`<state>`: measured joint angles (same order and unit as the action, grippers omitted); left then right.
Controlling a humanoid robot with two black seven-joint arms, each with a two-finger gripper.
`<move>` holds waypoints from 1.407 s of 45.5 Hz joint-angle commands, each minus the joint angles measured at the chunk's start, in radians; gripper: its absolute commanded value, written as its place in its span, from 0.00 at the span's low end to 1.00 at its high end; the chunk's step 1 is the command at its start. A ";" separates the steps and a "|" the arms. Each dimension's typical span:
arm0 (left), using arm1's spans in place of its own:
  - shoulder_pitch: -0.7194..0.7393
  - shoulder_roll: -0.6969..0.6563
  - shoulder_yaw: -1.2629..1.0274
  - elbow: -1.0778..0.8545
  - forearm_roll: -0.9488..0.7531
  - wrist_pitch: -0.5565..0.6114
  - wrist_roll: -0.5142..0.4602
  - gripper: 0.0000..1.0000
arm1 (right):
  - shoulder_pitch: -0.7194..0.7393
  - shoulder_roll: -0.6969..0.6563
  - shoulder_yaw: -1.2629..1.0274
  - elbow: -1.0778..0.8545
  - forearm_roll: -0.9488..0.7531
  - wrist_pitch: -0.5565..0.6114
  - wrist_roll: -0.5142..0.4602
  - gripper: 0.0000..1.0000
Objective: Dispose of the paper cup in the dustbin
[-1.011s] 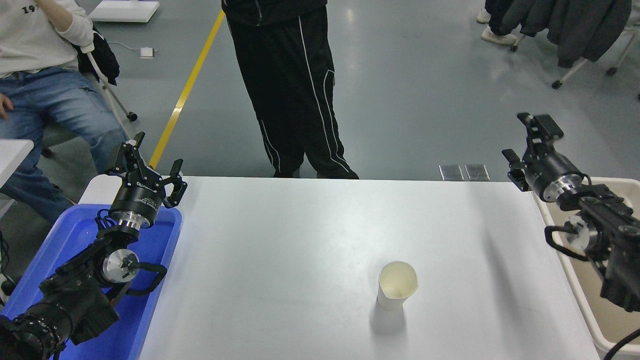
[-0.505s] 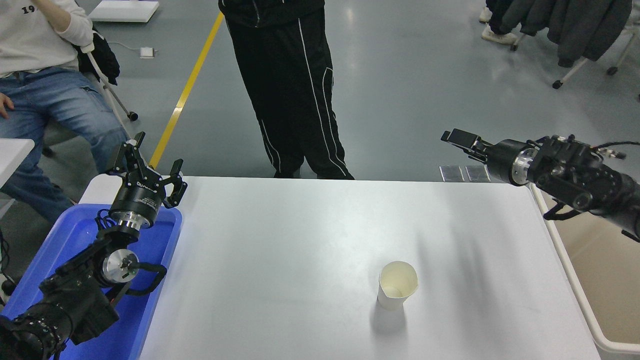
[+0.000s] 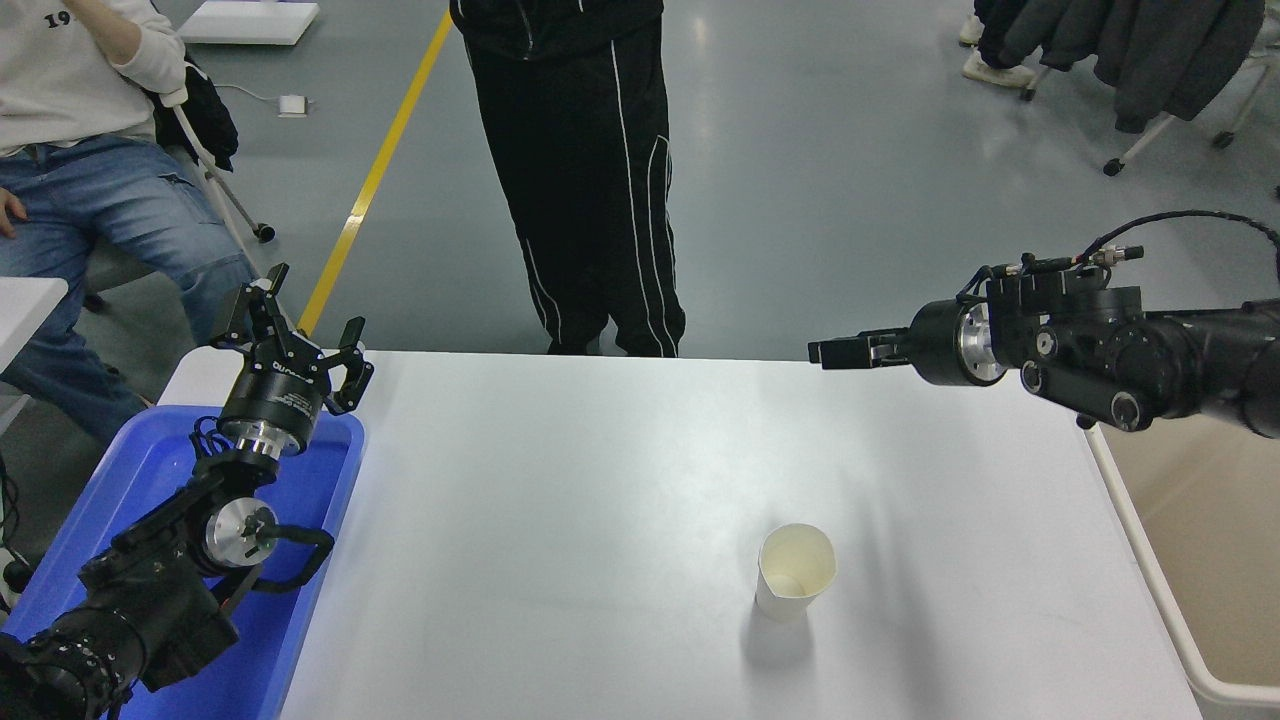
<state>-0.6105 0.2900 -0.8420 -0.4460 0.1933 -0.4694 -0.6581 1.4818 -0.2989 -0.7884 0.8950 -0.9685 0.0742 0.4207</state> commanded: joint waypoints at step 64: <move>0.000 0.000 0.000 0.000 0.000 0.000 0.000 1.00 | -0.218 0.046 -0.041 -0.088 -0.107 0.025 0.004 0.14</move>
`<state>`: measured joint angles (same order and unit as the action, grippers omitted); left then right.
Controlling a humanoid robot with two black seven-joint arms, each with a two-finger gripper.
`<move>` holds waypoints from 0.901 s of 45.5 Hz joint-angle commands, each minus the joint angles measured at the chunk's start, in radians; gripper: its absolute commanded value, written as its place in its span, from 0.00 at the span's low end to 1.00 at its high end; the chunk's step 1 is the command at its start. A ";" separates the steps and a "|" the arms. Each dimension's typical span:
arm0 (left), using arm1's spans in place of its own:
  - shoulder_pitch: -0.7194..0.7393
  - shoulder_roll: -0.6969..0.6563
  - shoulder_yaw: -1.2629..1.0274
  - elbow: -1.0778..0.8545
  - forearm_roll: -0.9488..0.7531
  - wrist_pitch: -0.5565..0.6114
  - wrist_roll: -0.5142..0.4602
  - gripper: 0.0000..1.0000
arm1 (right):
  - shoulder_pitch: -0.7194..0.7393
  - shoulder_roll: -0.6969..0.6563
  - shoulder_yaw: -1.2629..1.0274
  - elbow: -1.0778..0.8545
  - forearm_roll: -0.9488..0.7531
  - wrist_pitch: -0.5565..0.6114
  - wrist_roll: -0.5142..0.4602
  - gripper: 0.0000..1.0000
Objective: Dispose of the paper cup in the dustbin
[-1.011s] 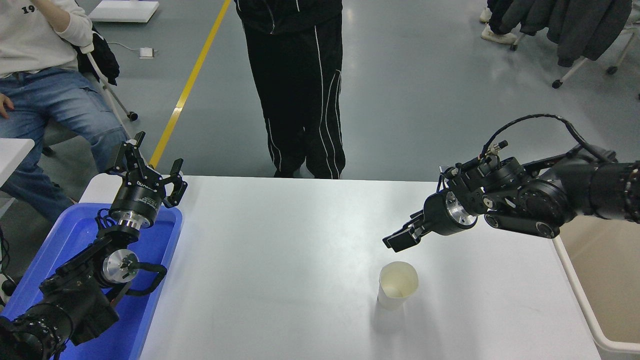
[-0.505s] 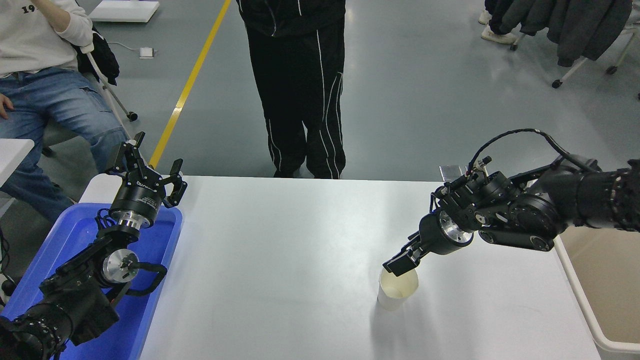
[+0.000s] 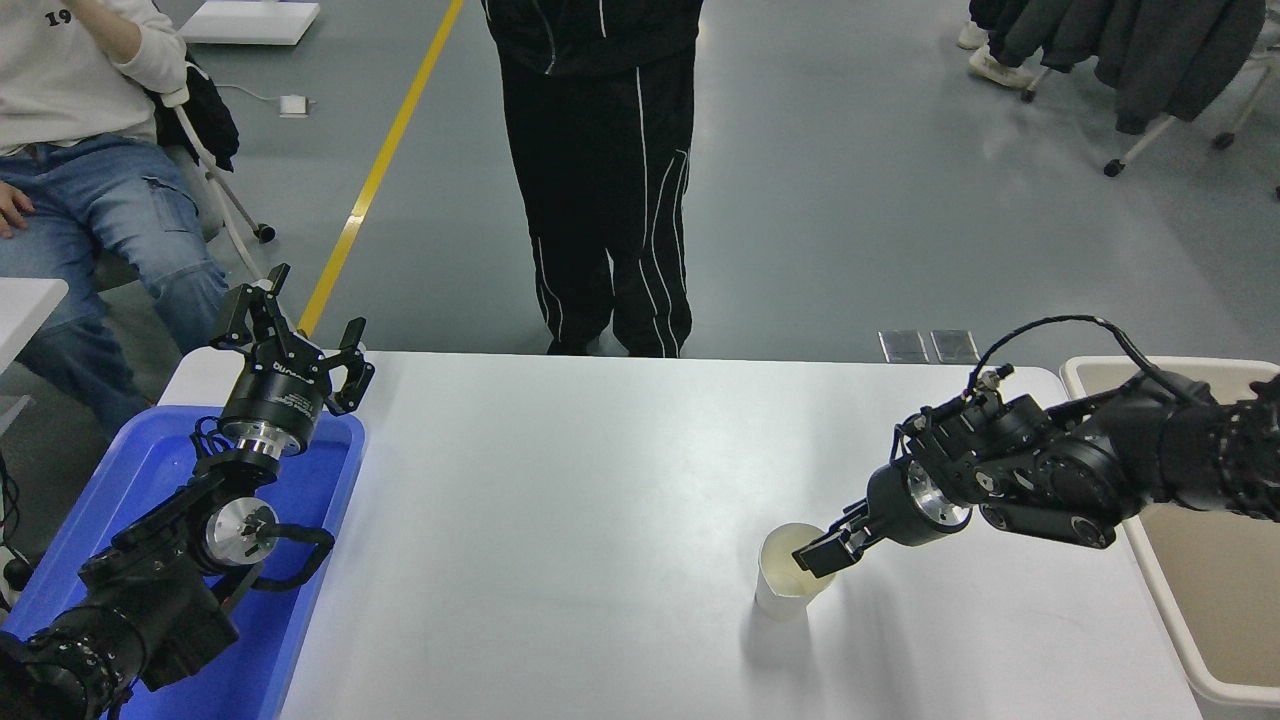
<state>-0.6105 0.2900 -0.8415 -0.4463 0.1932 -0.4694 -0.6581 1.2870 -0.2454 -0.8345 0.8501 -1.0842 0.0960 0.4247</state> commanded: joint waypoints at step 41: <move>0.000 0.000 0.001 0.000 0.000 0.000 0.000 1.00 | 0.077 -0.116 0.139 -0.006 0.061 0.013 0.095 0.00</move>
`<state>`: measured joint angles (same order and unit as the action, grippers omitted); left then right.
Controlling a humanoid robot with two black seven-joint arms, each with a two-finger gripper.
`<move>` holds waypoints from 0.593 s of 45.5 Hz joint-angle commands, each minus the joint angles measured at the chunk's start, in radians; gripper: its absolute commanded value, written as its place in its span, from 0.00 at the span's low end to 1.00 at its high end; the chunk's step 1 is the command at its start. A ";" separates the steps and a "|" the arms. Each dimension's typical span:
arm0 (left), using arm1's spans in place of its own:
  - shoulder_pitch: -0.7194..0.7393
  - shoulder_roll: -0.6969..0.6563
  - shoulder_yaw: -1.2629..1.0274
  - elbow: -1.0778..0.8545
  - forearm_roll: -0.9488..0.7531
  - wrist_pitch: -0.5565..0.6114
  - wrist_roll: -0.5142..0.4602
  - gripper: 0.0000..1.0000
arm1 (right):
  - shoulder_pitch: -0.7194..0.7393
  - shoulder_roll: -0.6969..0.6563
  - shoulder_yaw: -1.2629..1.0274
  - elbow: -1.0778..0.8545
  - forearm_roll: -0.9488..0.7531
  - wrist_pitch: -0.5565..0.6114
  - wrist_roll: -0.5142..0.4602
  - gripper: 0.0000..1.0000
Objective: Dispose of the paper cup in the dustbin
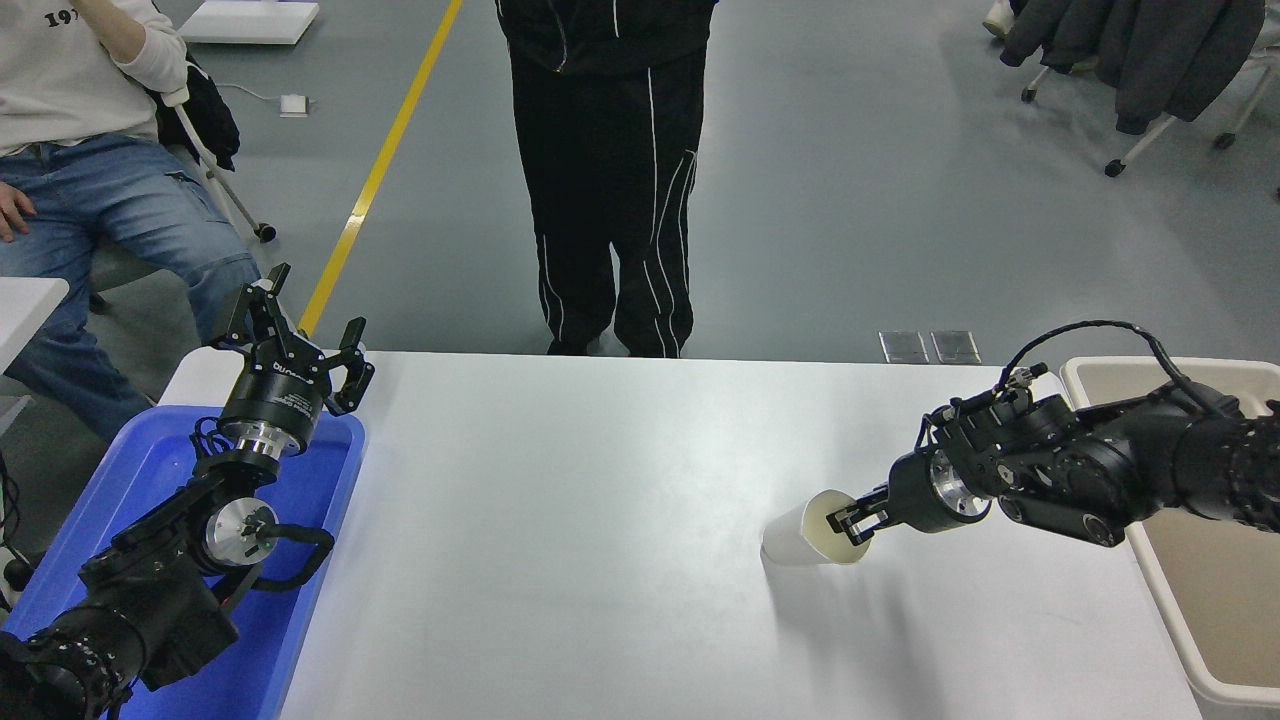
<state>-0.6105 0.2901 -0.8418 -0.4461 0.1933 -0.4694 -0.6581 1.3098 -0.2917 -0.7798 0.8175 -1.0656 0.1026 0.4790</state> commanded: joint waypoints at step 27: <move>0.000 0.000 0.001 0.000 0.000 0.000 0.000 1.00 | 0.109 -0.345 0.450 0.006 0.332 0.190 0.154 0.00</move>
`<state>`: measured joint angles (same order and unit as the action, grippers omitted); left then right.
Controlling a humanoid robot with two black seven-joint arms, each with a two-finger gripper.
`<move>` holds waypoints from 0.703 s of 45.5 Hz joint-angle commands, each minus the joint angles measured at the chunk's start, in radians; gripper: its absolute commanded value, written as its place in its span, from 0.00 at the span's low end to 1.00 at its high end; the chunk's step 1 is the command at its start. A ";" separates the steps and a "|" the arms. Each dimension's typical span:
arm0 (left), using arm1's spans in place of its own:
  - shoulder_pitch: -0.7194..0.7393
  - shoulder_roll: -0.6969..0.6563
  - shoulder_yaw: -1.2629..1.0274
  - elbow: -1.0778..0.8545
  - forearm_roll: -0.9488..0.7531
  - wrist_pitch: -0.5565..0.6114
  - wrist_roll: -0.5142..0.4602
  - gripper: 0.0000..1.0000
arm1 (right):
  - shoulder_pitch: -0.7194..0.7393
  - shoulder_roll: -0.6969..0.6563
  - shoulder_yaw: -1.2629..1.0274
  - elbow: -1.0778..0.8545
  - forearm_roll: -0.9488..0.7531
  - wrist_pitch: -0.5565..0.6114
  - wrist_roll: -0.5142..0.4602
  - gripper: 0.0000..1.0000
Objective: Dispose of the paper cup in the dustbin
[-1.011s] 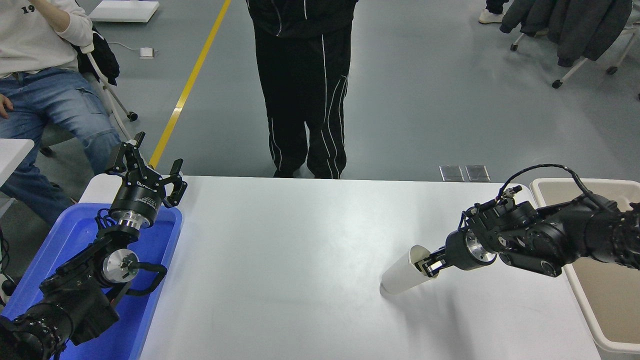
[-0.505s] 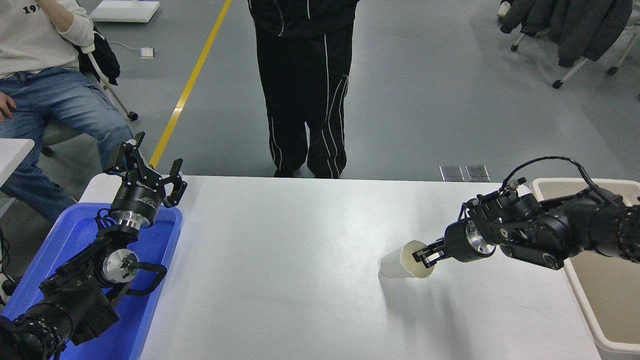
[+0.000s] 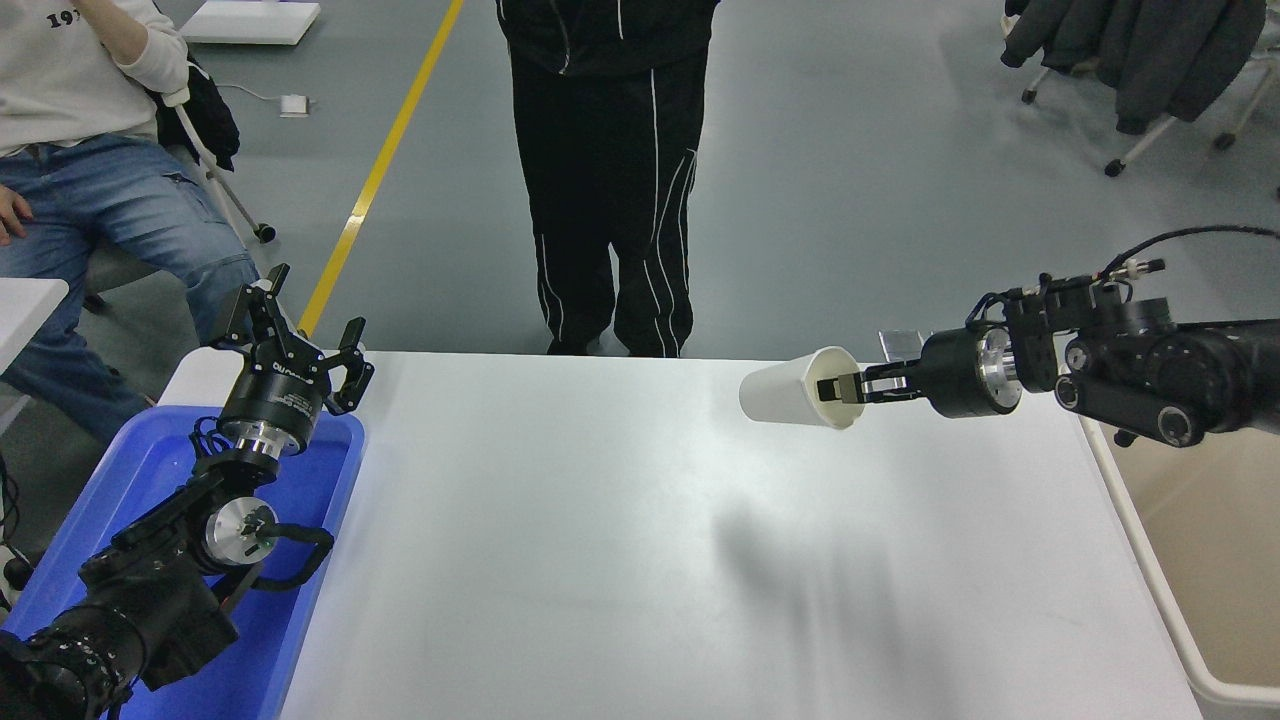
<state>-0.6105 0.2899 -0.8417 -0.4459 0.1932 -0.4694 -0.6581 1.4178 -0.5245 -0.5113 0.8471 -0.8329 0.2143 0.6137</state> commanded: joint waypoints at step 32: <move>0.000 0.000 0.000 0.001 0.000 0.000 0.000 1.00 | -0.181 0.015 0.264 -0.799 0.330 0.123 -0.011 0.00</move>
<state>-0.6105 0.2899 -0.8417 -0.4463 0.1933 -0.4694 -0.6581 1.3152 -0.5919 -0.2474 0.3790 -0.5831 0.3307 0.6242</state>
